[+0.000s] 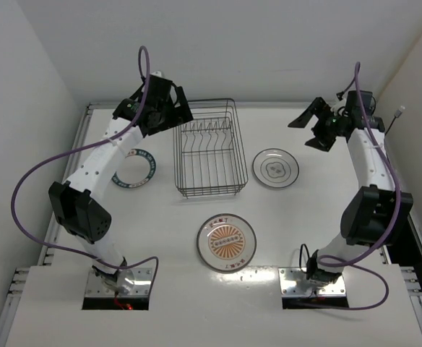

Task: Load the plates into the dish rack

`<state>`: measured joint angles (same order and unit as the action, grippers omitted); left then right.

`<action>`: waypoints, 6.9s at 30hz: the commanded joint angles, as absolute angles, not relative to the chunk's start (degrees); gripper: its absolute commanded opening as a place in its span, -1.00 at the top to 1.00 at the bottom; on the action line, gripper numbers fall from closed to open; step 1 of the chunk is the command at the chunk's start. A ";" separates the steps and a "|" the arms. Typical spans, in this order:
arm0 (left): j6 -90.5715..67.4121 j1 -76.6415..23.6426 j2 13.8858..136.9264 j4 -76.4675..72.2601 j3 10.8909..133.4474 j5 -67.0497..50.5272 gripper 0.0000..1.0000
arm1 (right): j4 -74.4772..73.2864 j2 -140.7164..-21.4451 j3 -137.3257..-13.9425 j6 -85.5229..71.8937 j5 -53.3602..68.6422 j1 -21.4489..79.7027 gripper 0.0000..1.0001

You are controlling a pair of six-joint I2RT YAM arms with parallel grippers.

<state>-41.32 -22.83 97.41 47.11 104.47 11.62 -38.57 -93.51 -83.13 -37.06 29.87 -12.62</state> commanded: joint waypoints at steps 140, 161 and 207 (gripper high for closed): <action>-45.97 -22.68 82.97 50.36 83.06 10.20 -1.00 | -8.10 -74.52 -13.98 -37.27 44.12 8.09 -0.47; -45.44 -22.68 80.60 51.50 80.07 13.18 -1.00 | -12.46 -89.84 -21.53 -34.37 36.66 12.04 1.00; -45.71 -22.68 83.41 53.61 83.59 15.21 -1.00 | -53.79 -124.09 -138.60 -25.50 -30.14 25.40 1.00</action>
